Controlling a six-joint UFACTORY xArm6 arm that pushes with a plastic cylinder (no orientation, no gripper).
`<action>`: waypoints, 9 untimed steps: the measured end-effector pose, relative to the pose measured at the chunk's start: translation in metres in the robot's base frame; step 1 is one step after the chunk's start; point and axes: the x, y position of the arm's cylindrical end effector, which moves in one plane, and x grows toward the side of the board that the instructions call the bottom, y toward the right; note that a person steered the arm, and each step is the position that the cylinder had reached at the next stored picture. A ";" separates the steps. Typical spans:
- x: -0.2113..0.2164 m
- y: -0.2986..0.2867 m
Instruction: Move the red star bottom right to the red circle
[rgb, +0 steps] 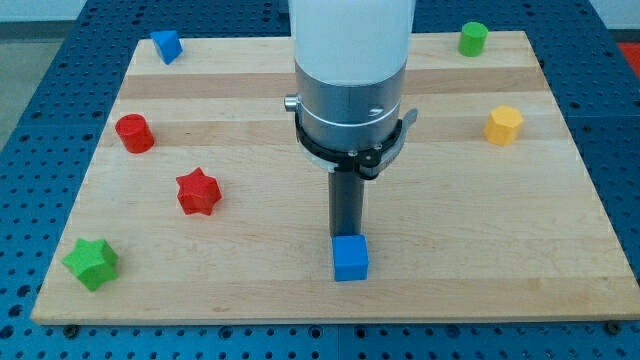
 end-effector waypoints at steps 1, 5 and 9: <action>0.000 0.001; -0.013 -0.049; -0.013 -0.150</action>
